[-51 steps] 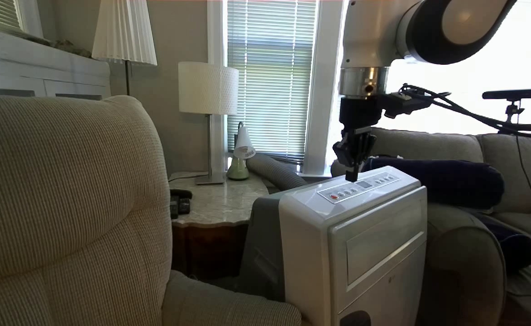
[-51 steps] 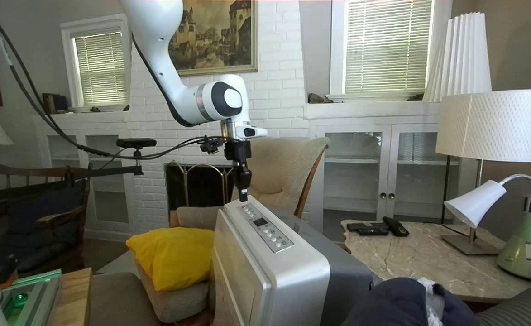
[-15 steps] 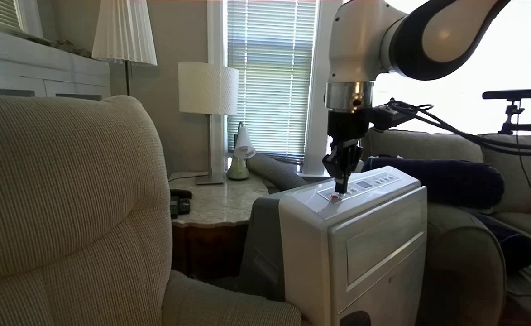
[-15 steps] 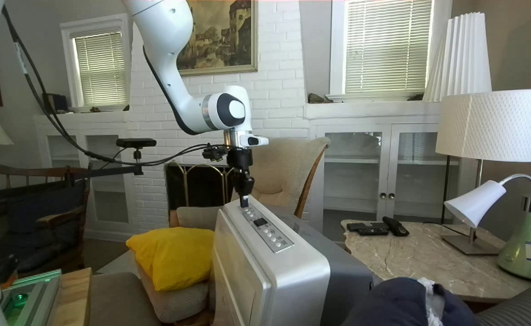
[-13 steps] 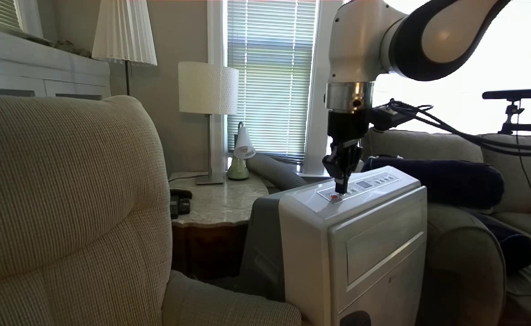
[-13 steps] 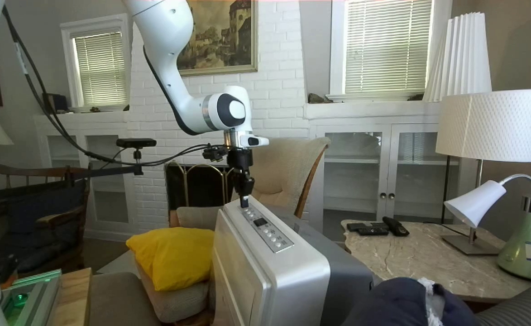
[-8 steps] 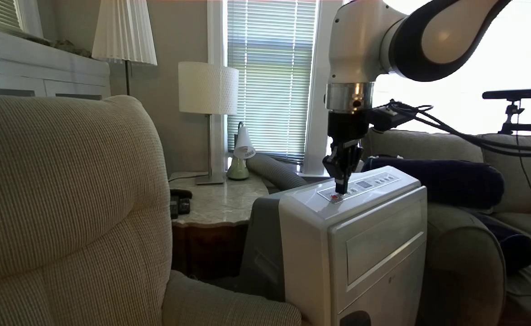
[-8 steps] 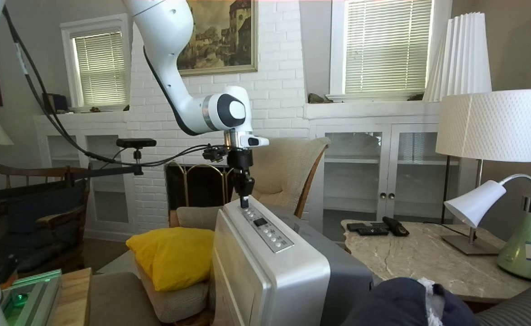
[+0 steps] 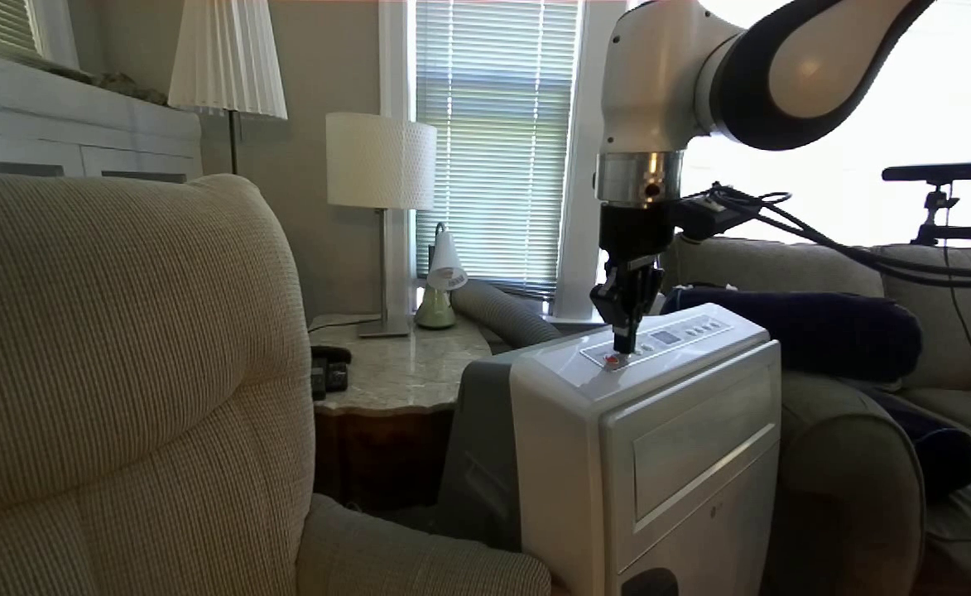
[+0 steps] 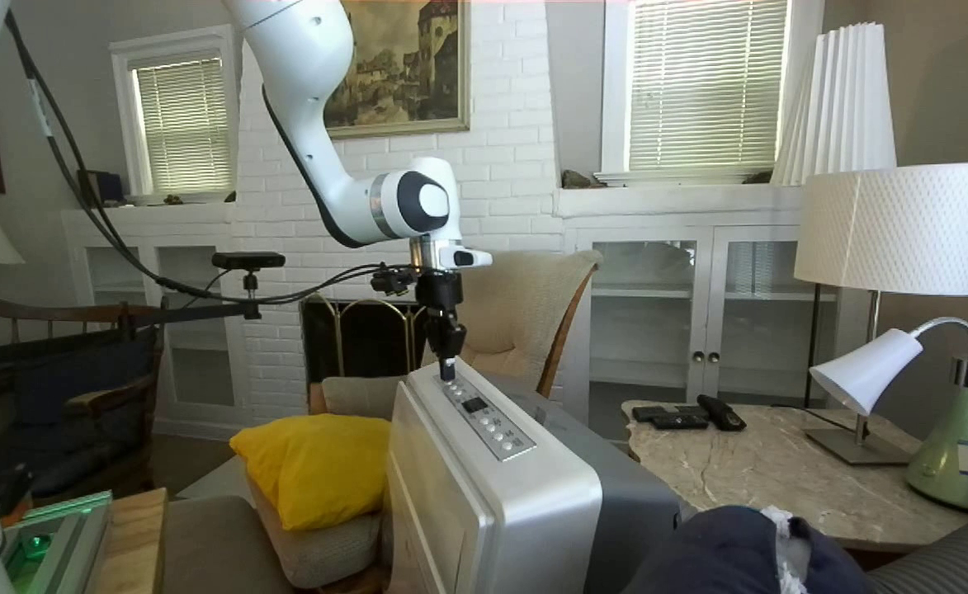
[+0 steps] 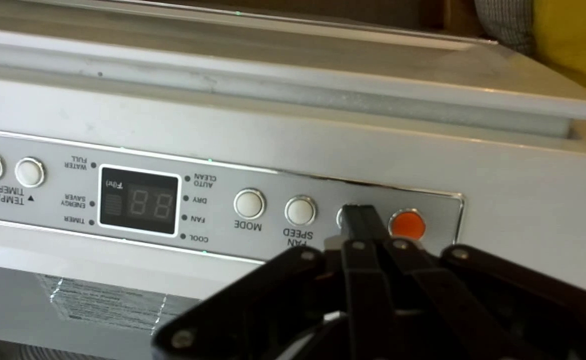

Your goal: Press three buttons on the air conditioner.

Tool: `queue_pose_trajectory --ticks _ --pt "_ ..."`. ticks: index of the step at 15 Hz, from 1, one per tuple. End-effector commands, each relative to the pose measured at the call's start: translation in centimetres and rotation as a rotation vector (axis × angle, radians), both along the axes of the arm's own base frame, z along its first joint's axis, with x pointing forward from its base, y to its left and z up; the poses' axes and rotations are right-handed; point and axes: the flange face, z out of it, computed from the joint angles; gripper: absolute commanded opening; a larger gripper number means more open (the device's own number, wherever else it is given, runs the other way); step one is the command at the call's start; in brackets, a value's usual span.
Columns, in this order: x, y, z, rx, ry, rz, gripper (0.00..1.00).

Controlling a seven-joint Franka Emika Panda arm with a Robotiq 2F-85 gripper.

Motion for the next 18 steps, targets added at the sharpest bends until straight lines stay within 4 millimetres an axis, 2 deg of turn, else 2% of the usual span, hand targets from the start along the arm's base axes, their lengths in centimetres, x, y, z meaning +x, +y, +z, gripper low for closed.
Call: queue_pose_trajectory --ticks 1,10,13,18 --pt "0.3 0.1 -0.6 -0.014 -0.01 0.013 0.0" --pt "0.1 0.4 -1.6 -0.042 -0.019 0.037 0.0" --pt "0.0 0.3 -0.6 -0.026 -0.018 0.037 0.0" --pt "-0.4 -0.7 2.3 -0.021 -0.027 0.028 0.0"
